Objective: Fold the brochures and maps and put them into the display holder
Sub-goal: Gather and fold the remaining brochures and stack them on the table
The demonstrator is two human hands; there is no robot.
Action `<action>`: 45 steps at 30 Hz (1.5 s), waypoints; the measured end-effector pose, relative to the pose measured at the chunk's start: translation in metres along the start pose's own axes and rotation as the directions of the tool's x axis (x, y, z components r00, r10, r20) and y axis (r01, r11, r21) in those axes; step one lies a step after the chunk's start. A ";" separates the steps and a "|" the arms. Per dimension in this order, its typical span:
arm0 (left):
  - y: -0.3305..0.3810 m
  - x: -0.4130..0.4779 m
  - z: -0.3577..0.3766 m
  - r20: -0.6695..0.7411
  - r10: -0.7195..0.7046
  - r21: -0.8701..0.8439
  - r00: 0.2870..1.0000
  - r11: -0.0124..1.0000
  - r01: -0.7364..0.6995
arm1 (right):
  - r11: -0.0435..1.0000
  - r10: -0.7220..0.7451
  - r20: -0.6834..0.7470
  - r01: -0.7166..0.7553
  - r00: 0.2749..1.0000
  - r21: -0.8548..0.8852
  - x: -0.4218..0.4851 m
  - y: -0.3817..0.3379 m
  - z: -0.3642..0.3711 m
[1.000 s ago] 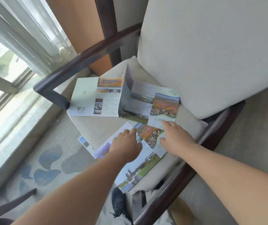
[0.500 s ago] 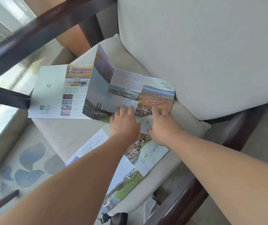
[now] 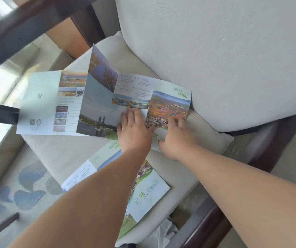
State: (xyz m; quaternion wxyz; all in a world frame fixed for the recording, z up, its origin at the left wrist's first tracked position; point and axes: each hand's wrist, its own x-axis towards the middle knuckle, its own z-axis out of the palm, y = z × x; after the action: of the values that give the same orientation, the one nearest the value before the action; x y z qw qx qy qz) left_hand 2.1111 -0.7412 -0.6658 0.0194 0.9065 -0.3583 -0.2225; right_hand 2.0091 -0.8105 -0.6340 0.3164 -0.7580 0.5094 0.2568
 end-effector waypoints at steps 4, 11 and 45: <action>0.002 -0.003 -0.006 -0.034 0.018 -0.035 0.999 0.999 -0.019 | 0.994 0.019 -0.076 -0.011 0.997 0.109 -0.002 0.003 -0.009; 0.005 -0.021 -0.049 -0.104 -0.033 -0.251 0.994 0.968 0.006 | 0.969 0.107 -0.397 -0.006 0.912 0.247 -0.015 -0.007 -0.049; -0.079 -0.167 -0.281 -0.144 -0.168 -0.580 0.975 0.813 0.054 | 0.802 -0.597 -0.040 0.598 0.801 0.015 -0.208 -0.228 -0.192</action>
State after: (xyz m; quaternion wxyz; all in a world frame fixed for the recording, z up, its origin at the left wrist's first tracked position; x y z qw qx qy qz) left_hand 2.1710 -0.6075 -0.3634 0.3113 0.8950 -0.2178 -0.2339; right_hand 2.1621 -0.7614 -0.3080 0.3829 -0.8795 0.2536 0.1247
